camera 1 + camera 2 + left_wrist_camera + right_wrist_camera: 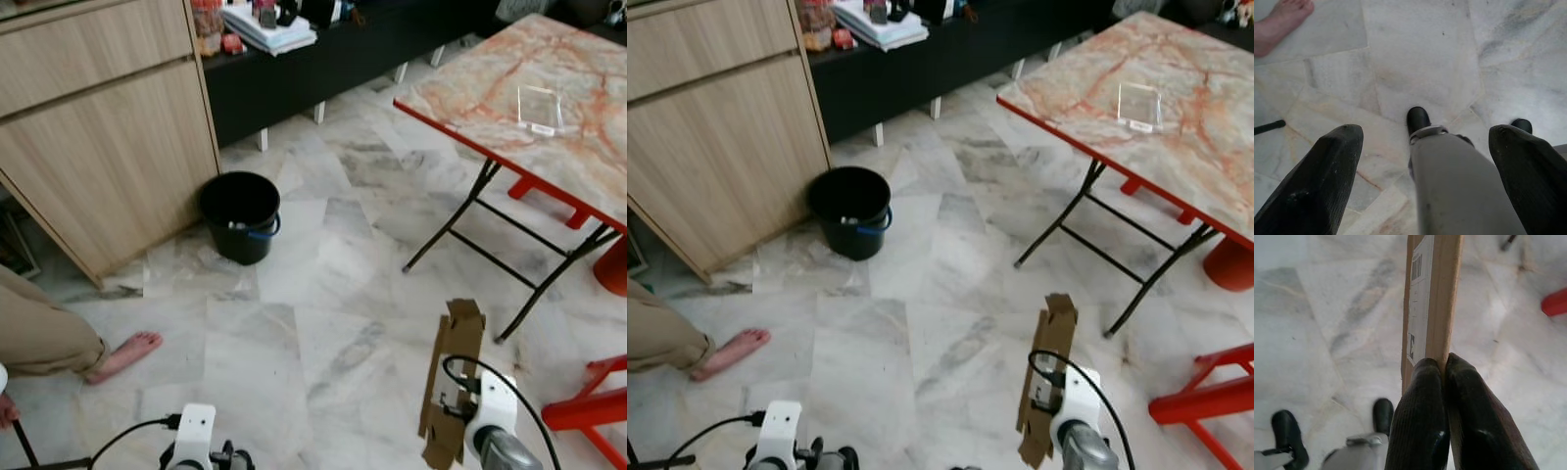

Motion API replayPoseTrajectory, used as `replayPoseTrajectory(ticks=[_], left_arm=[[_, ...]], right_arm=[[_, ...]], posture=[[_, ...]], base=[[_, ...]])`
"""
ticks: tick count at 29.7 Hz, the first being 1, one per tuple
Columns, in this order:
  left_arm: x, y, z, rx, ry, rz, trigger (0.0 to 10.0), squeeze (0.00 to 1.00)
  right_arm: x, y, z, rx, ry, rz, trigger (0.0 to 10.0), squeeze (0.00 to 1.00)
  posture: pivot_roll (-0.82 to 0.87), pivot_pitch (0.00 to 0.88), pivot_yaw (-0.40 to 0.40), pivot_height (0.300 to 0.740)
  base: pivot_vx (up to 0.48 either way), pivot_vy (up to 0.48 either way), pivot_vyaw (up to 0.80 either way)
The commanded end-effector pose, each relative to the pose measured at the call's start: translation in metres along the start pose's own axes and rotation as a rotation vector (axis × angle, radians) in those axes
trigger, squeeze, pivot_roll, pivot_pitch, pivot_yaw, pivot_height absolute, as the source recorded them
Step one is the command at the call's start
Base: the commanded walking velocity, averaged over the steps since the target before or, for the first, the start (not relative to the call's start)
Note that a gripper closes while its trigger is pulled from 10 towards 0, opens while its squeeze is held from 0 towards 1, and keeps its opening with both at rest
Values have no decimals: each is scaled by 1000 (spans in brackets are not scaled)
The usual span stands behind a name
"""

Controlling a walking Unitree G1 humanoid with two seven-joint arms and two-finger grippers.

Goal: Picking trash to rubbish bin

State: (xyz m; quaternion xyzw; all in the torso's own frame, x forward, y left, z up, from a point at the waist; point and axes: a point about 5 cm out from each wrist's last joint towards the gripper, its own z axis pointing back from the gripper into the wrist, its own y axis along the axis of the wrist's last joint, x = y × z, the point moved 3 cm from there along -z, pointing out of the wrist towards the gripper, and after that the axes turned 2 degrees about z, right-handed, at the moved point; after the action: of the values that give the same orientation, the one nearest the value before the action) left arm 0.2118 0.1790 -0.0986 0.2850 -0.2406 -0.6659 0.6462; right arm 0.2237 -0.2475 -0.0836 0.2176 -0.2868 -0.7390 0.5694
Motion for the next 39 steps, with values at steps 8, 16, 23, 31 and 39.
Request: replayPoseTrajectory(ticks=[8,16,23,31,39], left_arm=[[2,-21,5,-72,0,5,10000,0],[2,-21,5,-74,0,6,10000,0],[2,-23,6,-79,0,8,10000,0],[2,-27,7,-92,2,10,10000,0],[1,-31,8,-106,5,14,10000,0]], right_arm=[[8,-4,2,-8,-25,33,10000,0],[7,-2,1,-5,-23,9,10000,0],[7,-2,1,-1,-23,41,10000,0],[8,-5,2,-13,-35,9,10000,0],[5,-10,2,-29,-30,49,10000,0]], posture=[[35,210,-119,740],[37,211,-120,740],[40,212,-121,740],[41,213,-121,740],[52,216,-121,740]], base=[[328,0,197],[364,0,98],[361,0,463],[349,0,496],[362,0,0]])
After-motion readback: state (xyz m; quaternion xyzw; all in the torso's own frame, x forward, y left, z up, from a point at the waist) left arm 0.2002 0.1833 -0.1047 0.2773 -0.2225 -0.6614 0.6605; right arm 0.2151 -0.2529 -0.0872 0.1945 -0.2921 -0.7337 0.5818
